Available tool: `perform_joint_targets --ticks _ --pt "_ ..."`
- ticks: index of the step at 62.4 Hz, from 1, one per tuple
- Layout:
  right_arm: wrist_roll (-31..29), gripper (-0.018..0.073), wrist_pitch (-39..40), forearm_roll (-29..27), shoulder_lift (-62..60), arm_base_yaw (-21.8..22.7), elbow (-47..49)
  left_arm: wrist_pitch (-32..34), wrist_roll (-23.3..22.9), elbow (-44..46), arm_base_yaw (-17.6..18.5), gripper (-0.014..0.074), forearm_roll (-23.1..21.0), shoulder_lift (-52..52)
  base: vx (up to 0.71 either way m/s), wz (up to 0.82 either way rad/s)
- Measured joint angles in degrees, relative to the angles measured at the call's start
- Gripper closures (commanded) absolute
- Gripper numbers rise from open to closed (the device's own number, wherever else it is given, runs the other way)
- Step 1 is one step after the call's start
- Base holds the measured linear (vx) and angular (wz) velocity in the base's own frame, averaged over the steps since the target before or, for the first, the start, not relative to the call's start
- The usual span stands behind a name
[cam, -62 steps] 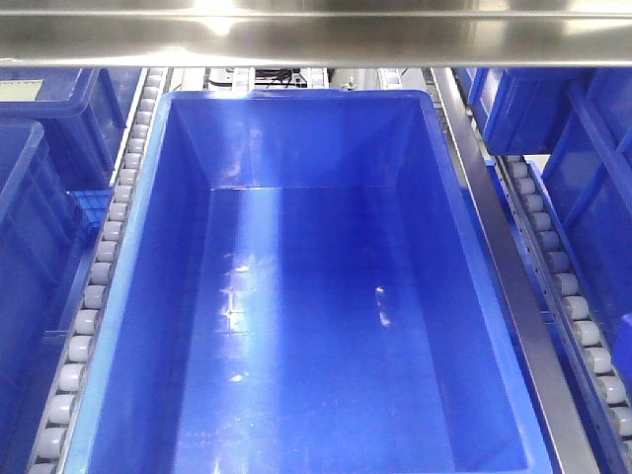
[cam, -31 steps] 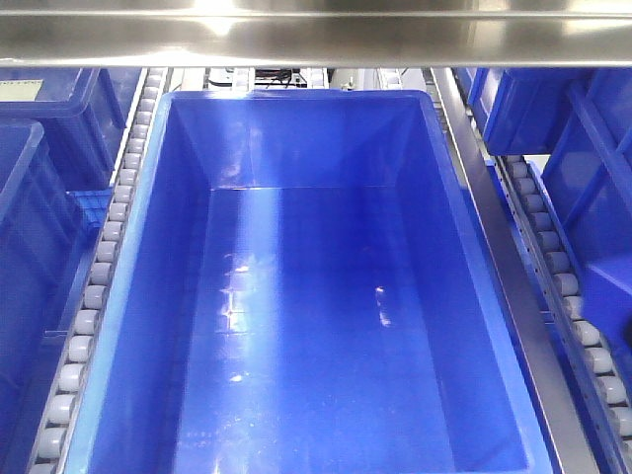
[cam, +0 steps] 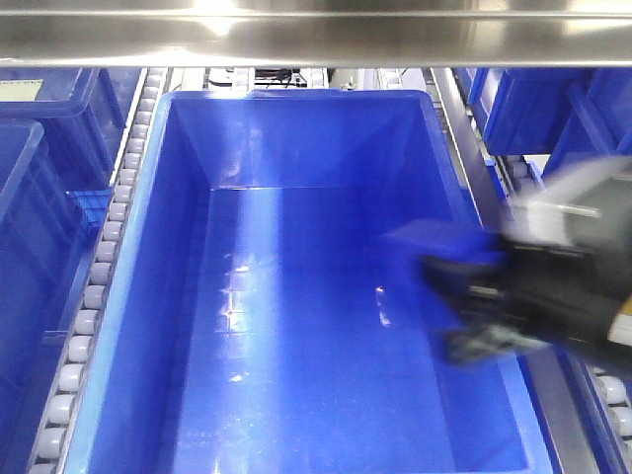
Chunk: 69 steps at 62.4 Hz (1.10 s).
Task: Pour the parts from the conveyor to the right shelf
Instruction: 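Extend the right gripper with the block down into the blue bin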
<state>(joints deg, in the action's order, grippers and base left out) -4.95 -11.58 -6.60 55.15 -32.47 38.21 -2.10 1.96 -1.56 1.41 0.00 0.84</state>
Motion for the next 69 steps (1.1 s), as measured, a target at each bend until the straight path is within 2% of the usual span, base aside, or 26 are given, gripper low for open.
perform_joint_targets --ticks 6,14,29,40,50,59,69 --pt "3.8 0.0542 2.8 -0.1 7.6 -2.1 2.1 0.0 0.0 0.0 0.0 0.0602 0.0 0.0 0.00 0.00" --pt "8.7 0.0533 5.5 -0.1 17.5 -2.6 5.7 0.0 0.0 0.0 0.0 0.0602 0.0 0.0 0.00 0.00" --pt "10.9 0.0466 3.0 0.0 33.3 -2.6 15.1 0.0 0.0 0.0 0.0 0.0602 0.0 0.0 0.00 0.00" --pt "11.0 0.0358 -4.7 0.0 42.6 -2.6 23.5 0.0 0.0 0.0 0.0 0.0602 0.0 0.0 0.00 0.00" --pt "11.1 0.0202 -10.7 0.7 48.1 -2.6 29.1 0.0 0.0 0.0 0.0 0.0602 0.0 0.0 0.00 0.00" --pt "11.1 0.0058 -13.9 3.6 50.2 -2.6 31.7 0.0 0.0 0.0 0.0 0.0602 0.0 0.0 0.00 0.00" --pt "11.2 0.0028 -14.4 5.2 49.9 -2.6 32.7 0.0 0.0 0.0 0.0 0.0602 0.0 0.0 0.00 0.00"
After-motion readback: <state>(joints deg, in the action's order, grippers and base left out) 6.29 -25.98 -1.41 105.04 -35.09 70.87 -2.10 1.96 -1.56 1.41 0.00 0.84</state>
